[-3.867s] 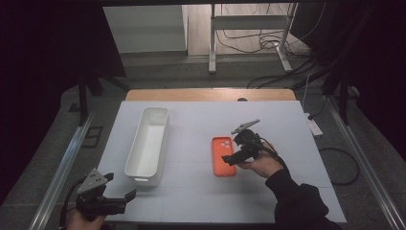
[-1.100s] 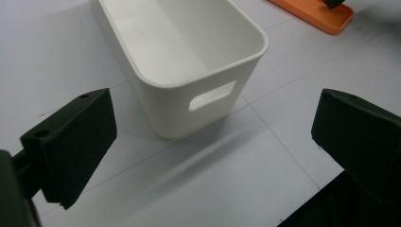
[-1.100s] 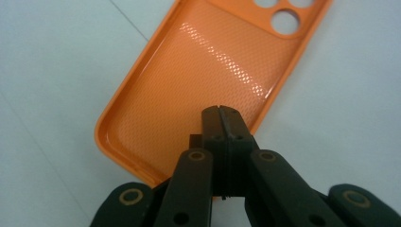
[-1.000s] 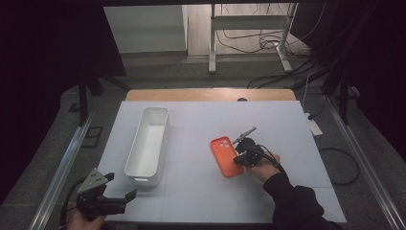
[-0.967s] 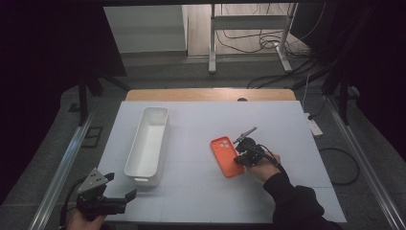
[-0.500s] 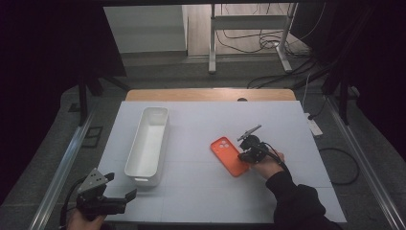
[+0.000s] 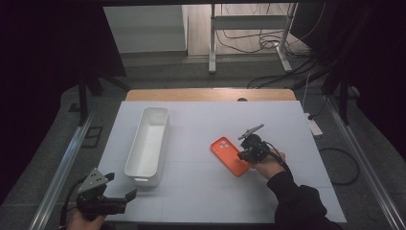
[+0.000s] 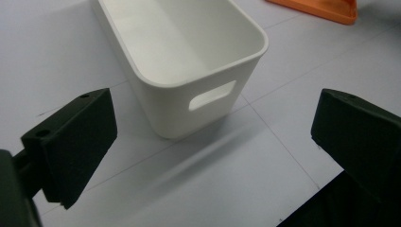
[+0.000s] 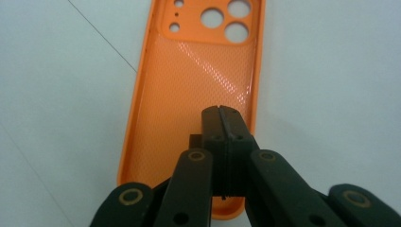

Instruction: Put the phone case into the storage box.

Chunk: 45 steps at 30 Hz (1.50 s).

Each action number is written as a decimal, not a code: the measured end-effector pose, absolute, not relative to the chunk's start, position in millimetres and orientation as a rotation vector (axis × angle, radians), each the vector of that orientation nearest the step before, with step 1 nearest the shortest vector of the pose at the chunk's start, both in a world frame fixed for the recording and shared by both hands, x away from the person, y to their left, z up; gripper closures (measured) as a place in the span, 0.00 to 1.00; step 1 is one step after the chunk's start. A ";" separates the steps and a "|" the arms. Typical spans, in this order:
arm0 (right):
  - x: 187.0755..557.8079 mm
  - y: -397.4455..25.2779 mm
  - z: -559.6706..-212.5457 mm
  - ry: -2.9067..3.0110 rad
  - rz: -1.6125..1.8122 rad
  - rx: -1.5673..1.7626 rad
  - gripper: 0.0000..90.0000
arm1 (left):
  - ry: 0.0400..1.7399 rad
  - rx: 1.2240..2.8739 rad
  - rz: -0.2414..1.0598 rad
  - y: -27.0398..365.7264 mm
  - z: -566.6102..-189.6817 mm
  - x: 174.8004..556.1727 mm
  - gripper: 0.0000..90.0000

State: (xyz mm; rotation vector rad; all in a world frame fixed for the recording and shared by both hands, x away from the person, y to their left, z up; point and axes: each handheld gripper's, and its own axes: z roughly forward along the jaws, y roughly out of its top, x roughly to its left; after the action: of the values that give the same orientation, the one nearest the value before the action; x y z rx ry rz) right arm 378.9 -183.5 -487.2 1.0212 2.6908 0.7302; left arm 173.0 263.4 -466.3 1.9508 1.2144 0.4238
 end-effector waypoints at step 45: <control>387.9 -195.2 -490.5 2.566 0.763 1.174 0.00 | 1.208 1.962 0.419 262.8 -466.3 173.8 0.02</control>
State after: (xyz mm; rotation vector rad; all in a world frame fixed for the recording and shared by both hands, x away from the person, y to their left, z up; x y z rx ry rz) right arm 387.9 -195.2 -490.5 1.1738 2.5657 0.7634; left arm 173.8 262.8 -466.3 1.9619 1.2081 0.4186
